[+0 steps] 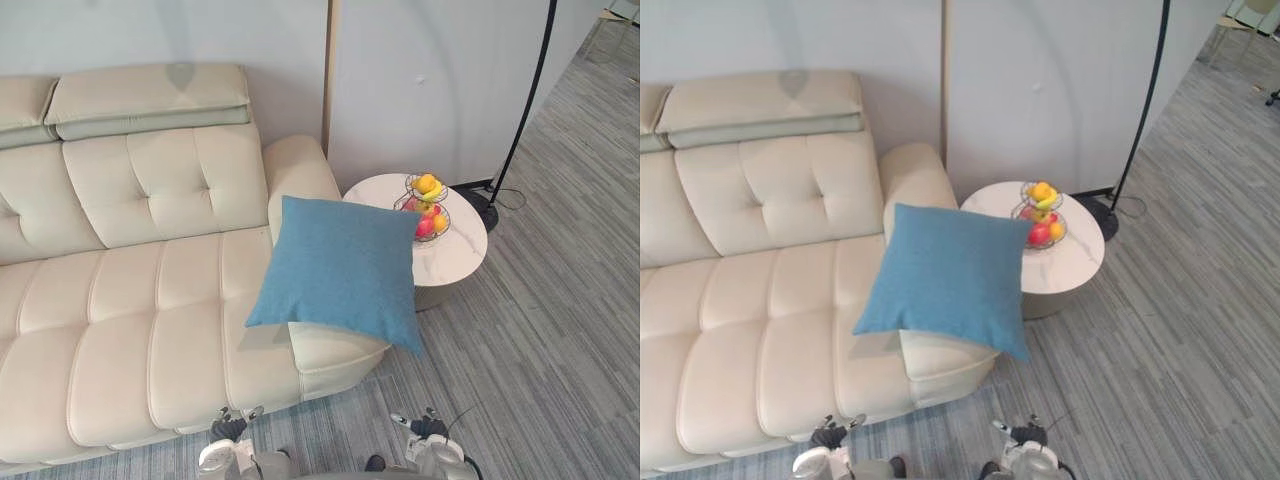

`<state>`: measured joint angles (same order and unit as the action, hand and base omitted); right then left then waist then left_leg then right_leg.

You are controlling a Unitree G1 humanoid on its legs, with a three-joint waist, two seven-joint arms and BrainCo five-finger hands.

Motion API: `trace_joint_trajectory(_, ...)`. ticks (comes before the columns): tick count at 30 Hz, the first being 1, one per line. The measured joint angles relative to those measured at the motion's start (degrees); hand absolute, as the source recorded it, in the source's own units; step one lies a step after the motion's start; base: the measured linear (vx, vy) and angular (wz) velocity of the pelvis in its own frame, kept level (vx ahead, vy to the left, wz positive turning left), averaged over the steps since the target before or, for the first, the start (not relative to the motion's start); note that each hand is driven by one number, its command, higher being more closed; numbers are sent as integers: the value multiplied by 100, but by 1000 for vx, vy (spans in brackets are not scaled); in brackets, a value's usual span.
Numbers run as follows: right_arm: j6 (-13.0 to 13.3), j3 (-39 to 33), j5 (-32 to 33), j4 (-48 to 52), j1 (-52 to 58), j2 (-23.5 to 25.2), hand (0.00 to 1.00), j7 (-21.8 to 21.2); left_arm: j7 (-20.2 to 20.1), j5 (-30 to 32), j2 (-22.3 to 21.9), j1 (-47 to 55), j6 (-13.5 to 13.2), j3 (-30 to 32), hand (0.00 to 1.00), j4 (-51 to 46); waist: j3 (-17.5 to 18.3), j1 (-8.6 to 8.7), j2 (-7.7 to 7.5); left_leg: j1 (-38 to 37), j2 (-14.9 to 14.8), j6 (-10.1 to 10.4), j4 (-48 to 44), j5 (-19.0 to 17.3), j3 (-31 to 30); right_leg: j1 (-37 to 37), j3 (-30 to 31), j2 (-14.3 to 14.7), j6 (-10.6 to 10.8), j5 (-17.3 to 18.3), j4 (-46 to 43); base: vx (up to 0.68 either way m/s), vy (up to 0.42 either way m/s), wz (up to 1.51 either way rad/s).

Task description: Pick up cushions and gather them together orderly.

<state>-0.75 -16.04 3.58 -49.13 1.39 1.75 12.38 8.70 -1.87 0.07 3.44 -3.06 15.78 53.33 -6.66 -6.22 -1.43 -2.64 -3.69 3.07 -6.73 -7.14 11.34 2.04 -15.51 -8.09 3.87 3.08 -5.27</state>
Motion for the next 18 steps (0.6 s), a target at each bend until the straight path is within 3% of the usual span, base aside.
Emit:
trace_joint_trajectory(4, 40, -194, 126, 798, -89, -342, 0, 127, 4, -219, 255, -2, -5, -3, 0, -616, 112, 8, -24, 14, 33, 4, 236, 136, -32, -26, -13, 30, 6, -123, 207, -6, -2, 1)
trace_joint_trajectory(6, 68, -230, 153, 1123, -231, -560, 0, 212, 10, -356, 591, -34, -42, -1, 0, -1093, 127, 13, -41, 59, 56, -5, 323, 188, -60, -109, 23, 56, -2, -178, 295, 0, 0, 0)
trace_joint_trajectory(16, 85, -300, 350, 1211, -1219, -752, 0, 385, 250, -848, 1358, -817, -153, -3, 0, -1794, 118, 11, -87, 538, 231, -88, 404, 274, -259, -342, 170, 95, -44, -646, 972, 28, 13, -6)
trace_joint_trajectory(18, 91, -114, 402, 1202, -1528, -800, 0, 401, 331, -935, 1560, -1214, -168, -139, 0, -1798, -65, 9, -115, 604, 223, -88, 377, 274, -298, -413, 230, 108, -97, -698, 972, -30, -2, -10)
